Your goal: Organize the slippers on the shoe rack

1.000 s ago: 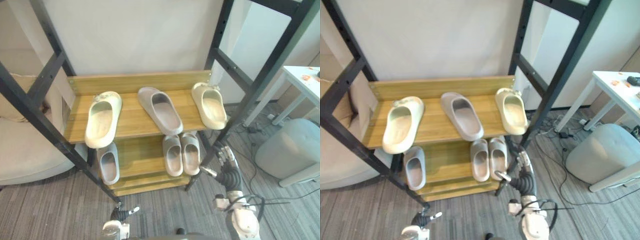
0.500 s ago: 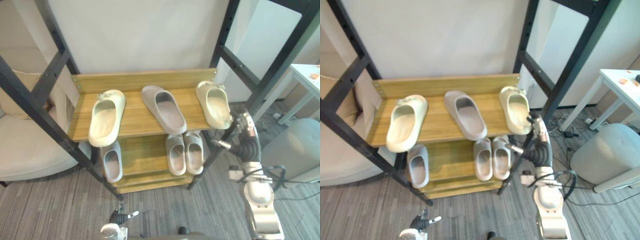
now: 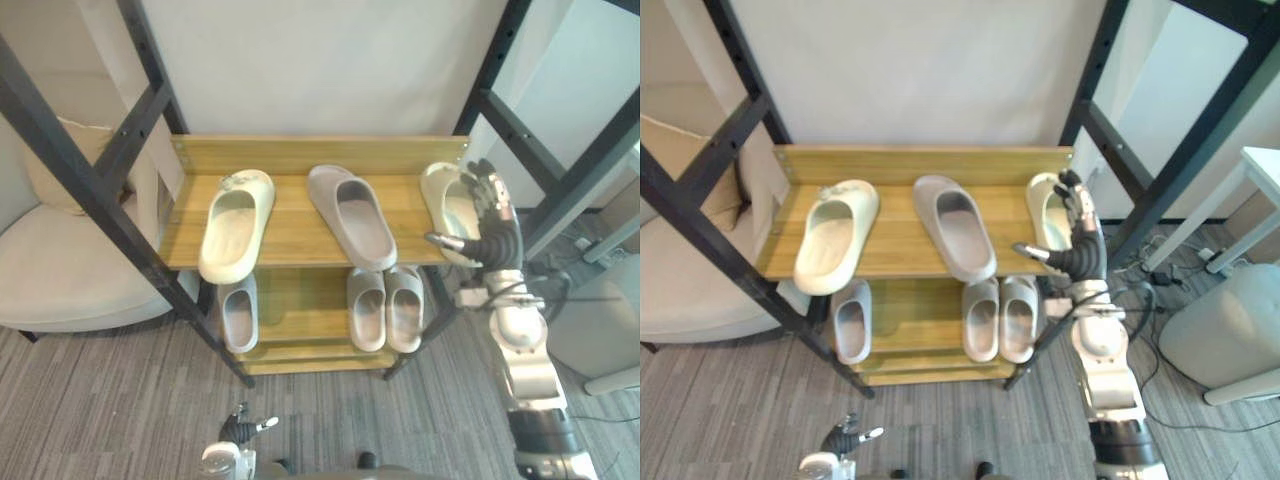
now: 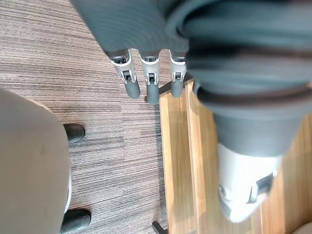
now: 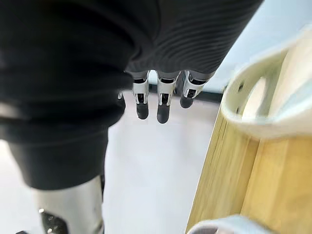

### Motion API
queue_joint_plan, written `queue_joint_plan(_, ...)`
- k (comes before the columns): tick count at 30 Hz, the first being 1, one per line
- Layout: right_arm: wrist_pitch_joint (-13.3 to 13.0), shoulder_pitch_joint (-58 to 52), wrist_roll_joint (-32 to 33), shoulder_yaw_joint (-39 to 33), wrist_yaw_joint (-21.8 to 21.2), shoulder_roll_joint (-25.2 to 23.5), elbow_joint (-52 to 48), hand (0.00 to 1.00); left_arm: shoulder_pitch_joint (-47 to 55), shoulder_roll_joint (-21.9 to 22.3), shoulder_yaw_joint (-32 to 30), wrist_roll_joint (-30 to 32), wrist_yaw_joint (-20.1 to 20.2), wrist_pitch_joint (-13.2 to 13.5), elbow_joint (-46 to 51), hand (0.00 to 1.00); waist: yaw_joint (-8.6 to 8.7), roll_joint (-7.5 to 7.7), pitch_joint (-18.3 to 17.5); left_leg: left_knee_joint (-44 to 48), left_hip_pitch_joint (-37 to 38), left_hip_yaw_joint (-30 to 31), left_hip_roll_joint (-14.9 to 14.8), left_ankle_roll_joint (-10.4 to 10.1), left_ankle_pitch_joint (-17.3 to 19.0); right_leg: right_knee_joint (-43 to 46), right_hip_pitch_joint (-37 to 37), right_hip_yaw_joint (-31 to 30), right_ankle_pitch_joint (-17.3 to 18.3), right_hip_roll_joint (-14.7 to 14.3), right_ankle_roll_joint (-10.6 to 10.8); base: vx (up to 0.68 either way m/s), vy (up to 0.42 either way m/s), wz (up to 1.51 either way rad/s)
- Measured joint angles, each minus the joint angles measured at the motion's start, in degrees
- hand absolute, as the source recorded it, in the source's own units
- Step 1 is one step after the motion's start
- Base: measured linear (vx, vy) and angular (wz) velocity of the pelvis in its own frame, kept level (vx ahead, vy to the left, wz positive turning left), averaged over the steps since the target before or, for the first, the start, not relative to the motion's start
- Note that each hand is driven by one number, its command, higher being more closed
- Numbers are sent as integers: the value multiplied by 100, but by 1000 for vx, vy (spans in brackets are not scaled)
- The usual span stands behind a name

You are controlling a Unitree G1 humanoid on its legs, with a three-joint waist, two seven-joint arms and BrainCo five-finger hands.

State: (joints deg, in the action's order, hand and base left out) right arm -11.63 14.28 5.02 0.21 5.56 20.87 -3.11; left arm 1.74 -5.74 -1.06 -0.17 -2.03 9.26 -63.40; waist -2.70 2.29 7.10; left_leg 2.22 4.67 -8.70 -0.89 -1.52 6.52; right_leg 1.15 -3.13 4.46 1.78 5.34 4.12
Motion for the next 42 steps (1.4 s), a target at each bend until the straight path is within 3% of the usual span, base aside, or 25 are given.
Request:
queue_joint_plan(12,183,1314,-6,697,-4,189,1504,0,-3,-14,37,-15,-1,12,307,0,-149,58,247,-23,-68,154,8,26,-18,52,22,101,-20,15,-19,3,0,7)
queue_joint_plan(20,263,2058,-18,729,21,291,2266,0,-42,-11,32,-125,-3,35,385,0,-238,87,383,-56,-178,210,34,99,-89,32,115,160,-152,31,-29,-12,6,4)
queue_joint_plan(31,331,2849,-38,783,128,361,3021,0,-58,-34,26,-242,-8,48,556,0,-353,196,558,-439,-169,336,66,84,-409,42,227,267,-180,46,-67,-42,-15,6)
queue_joint_plan(38,417,3473,-71,1225,-2,515,3424,0,-111,-89,27,-419,-8,52,558,0,-368,274,701,-720,-153,334,66,59,-635,40,334,267,-180,33,-67,-60,-23,-1)
queue_joint_plan(42,445,3800,-427,1465,-95,577,3581,0,-132,-100,39,-466,-7,55,569,0,-388,279,751,-806,-165,352,43,32,-710,40,381,271,-179,10,-68,-39,-21,1)
